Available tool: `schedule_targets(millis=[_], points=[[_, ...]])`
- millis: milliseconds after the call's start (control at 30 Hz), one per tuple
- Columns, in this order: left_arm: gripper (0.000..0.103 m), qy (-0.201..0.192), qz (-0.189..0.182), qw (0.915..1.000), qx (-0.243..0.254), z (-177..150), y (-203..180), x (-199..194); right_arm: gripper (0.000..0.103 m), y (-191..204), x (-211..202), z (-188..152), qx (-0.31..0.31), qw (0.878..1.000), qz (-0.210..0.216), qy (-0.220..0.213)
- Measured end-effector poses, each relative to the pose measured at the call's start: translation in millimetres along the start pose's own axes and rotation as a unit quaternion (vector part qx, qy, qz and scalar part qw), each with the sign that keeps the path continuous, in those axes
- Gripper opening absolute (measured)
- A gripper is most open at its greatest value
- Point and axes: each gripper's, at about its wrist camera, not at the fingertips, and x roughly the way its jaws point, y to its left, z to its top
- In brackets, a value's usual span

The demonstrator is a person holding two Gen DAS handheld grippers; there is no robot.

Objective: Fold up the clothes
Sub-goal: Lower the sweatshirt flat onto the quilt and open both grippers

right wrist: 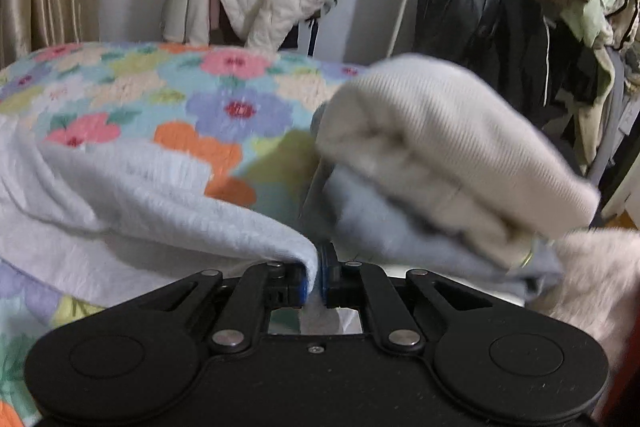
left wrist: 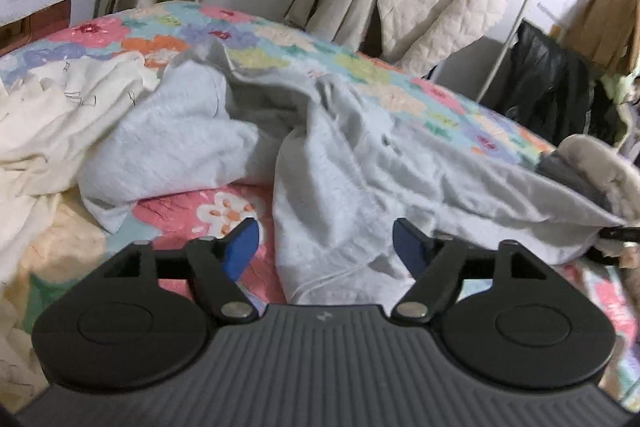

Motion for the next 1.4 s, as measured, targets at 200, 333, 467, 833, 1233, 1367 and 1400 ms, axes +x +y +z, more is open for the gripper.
schedule_targets(millis=[200,333,467,833,1233,1367,1400], points=[[0.091,0.049,-0.001,0.9988,0.010,1,-3,57,0.006,-4,6,-7,0.021,1.000,0.012,0.005],[0.007,0.037,-0.014,0.9991,0.016,6,-13,66,0.009,-3,10,-8,0.029,0.999,0.026,0.000],[0.007,-0.012,-0.011,0.9993,0.034,28,-17,33,0.009,-3,8,-8,0.037,0.999,0.037,-0.006],[0.006,-0.053,0.032,0.9967,0.052,56,11,-183,0.009,-35,-80,0,0.108,0.974,0.197,-0.028],[0.007,0.095,0.158,0.9826,-0.018,-59,77,-167,0.009,22,-56,-104,0.098,0.952,0.245,0.153],[0.007,0.029,0.147,0.9886,-0.012,-37,65,-193,0.009,19,-63,-91,0.087,0.956,0.243,0.138],[0.007,0.020,0.146,0.9890,-0.014,-34,63,-197,0.009,16,-70,-85,0.087,0.957,0.246,0.126]])
